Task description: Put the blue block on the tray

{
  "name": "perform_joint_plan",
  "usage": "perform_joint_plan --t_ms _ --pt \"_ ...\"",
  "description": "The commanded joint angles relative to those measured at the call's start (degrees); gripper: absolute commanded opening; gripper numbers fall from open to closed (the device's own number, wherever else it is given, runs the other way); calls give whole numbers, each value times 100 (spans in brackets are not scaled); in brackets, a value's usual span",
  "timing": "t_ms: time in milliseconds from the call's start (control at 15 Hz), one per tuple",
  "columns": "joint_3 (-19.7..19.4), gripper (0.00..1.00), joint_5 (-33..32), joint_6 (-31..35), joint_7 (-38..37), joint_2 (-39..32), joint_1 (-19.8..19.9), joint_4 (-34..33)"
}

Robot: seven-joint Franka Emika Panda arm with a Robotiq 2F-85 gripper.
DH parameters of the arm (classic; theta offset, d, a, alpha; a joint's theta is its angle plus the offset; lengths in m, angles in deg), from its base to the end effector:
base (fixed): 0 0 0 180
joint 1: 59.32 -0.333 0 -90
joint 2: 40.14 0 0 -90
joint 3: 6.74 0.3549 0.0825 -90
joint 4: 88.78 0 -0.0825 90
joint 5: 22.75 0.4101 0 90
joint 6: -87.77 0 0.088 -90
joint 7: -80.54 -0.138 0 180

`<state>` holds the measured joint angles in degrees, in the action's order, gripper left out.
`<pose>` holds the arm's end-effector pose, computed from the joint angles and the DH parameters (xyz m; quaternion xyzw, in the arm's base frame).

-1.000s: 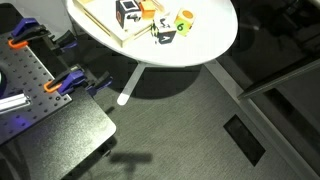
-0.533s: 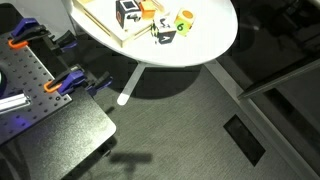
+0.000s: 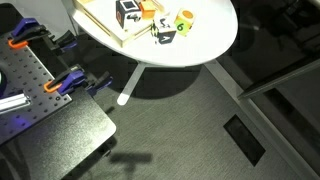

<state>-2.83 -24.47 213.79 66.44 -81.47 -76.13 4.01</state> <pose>0.6721 0.2471 0.1707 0.9957 0.0604 -0.0700 0.0098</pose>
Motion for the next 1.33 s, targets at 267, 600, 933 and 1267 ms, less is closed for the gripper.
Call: perform_joint_plan --t_ms 267,600,933,1267 --pt "-64 100 -118 -447 -197 -404 -137 -707" --pt "-59 100 -131 -668 -181 -591 -208 -987" --pt "-95 100 -198 -824 -221 -754 -319 -1195" --pt "-198 100 -377 -989 -316 -916 -446 -1412"
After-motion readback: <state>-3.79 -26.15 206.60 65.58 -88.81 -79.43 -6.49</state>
